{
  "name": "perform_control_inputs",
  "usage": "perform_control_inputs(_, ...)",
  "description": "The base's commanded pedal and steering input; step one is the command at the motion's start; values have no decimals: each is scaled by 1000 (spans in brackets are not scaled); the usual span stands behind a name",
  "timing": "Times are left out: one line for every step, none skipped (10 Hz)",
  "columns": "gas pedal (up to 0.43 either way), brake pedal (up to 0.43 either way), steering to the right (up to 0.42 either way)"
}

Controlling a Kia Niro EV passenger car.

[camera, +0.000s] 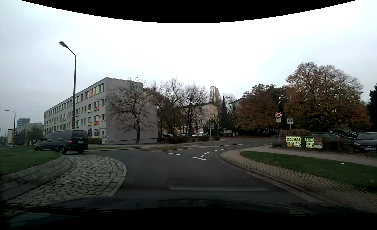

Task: Follow the waypoints while adhering to traffic rules and regulations

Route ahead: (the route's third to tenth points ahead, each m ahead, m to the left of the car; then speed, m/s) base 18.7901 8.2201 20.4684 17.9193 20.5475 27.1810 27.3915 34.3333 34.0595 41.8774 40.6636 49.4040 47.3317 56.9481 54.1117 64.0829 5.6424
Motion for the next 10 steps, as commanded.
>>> perform_control_inputs(157,0,-88)
perform_control_inputs(150,0,-112)
perform_control_inputs(150,0,-140)
perform_control_inputs(150,0,-152)
perform_control_inputs(150,0,-161)
perform_control_inputs(150,0,-171)
perform_control_inputs(150,0,-186)
perform_control_inputs(150,0,-198)
perform_control_inputs(150,0,-207)
perform_control_inputs(150,0,-222)
